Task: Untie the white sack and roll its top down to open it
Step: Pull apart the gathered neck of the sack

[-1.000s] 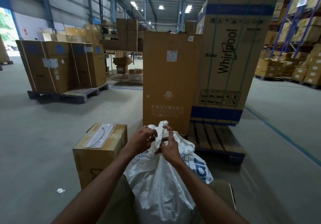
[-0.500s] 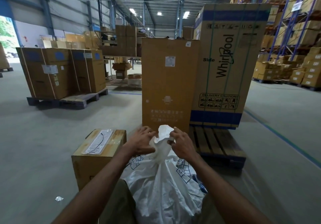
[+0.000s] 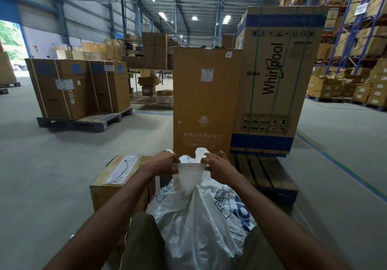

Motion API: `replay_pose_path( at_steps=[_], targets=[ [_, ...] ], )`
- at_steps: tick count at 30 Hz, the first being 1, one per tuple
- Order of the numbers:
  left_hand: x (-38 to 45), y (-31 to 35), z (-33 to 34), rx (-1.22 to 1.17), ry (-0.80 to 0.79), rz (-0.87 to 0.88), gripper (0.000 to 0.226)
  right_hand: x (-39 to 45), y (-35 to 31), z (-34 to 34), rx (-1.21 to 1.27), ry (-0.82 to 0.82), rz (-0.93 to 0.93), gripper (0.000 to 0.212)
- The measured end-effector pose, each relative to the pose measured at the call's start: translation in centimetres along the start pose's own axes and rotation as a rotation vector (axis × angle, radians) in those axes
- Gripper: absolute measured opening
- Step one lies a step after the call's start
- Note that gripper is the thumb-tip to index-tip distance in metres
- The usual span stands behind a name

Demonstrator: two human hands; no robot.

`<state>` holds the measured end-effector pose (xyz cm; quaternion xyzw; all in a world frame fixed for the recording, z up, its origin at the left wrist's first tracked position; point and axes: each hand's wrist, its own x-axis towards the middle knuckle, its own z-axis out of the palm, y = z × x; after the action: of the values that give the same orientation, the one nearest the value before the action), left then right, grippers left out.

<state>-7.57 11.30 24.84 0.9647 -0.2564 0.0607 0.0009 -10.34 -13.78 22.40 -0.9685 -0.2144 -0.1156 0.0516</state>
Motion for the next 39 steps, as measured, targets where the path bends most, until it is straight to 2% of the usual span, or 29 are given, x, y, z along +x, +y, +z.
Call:
replay_pose_path(
  at_steps=[3, 5, 8, 11, 13, 15, 16, 18, 21, 22, 25, 27, 29, 31, 32, 34, 35, 36, 37, 39],
  targets=[
    [-0.1, 0.0, -0.6, 0.049, -0.063, -0.039, 0.047, 0.2, -1.4, -0.8, 0.044, 0.058, -0.025, 0.021],
    [0.1, 0.5, -0.7, 0.025, -0.072, 0.01, 0.057, 0.6, -2.4, -1.3, 0.139, 0.079, 0.014, 0.015],
    [0.8, 1.7, -0.6, -0.168, -0.047, 0.126, 0.019, 1.4, -3.3, -2.0, 0.329, 0.124, 0.047, 0.018],
    [0.9, 1.2, -1.1, -0.23, -0.035, 0.077, 0.009, 1.5, -2.6, -2.4, 0.456, 0.047, 0.017, 0.019],
    [0.6, 0.3, -2.1, -0.208, -0.048, 0.033, 0.011, 1.2, -1.2, -2.1, 0.405, -0.075, 0.051, 0.026],
    [0.2, -0.4, -3.0, -0.193, -0.097, -0.025, 0.013, 0.9, 0.1, -1.5, 0.204, -0.173, 0.123, 0.044],
    [0.2, -0.7, -3.2, -0.189, -0.111, -0.052, 0.015, 0.8, 0.4, -1.1, 0.129, -0.192, 0.151, 0.043],
    [0.1, -0.7, -3.2, -0.18, -0.106, -0.097, 0.025, 1.0, 0.3, -0.6, 0.129, -0.184, 0.19, 0.038],
    [0.2, 0.6, -2.5, -0.145, -0.07, -0.022, 0.078, 1.0, -1.3, -1.3, 0.333, -0.109, 0.197, 0.04],
    [0.3, 1.3, -2.3, -0.154, -0.062, 0.027, 0.082, 0.8, -2.0, -1.7, 0.403, -0.069, 0.179, 0.04],
    [0.7, 2.4, -1.5, -0.25, -0.06, 0.098, 0.072, 0.5, -3.5, -2.9, 0.59, 0.025, 0.122, 0.039],
    [0.3, 2.1, -1.4, -0.299, -0.088, 0.083, 0.07, -0.1, -3.3, -3.4, 0.637, -0.024, 0.09, 0.043],
    [-0.3, 1.0, -1.4, -0.306, -0.123, 0.068, 0.06, -0.7, -2.5, -3.2, 0.51, -0.188, 0.095, 0.053],
    [-0.9, 0.1, -1.5, -0.303, -0.144, 0.045, 0.047, -1.2, -1.5, -2.0, 0.233, -0.346, 0.161, 0.061],
    [-1.2, -0.3, -1.6, -0.306, -0.143, 0.027, 0.042, -1.6, -1.1, -1.4, 0.117, -0.367, 0.198, 0.054],
    [-1.9, -0.9, -2.0, -0.244, -0.155, -0.014, 0.039, -1.9, -0.7, -0.3, 0.058, -0.298, 0.243, 0.024],
    [-2.2, -1.2, -2.0, -0.179, -0.151, -0.027, 0.044, -2.0, -0.6, 0.2, 0.089, -0.255, 0.257, 0.01],
    [-2.5, -1.3, -1.8, -0.123, -0.116, -0.032, 0.056, -2.1, -0.7, 0.4, 0.128, -0.225, 0.272, 0.006],
    [-2.8, -1.1, -1.6, -0.113, -0.061, -0.015, 0.072, -2.1, -0.9, 0.5, 0.162, -0.219, 0.279, 0.006],
    [-3.1, 0.5, -0.8, -0.178, 0.029, 0.101, 0.097, -2.1, -1.9, 0.6, 0.227, -0.209, 0.284, 0.027]
  ],
)
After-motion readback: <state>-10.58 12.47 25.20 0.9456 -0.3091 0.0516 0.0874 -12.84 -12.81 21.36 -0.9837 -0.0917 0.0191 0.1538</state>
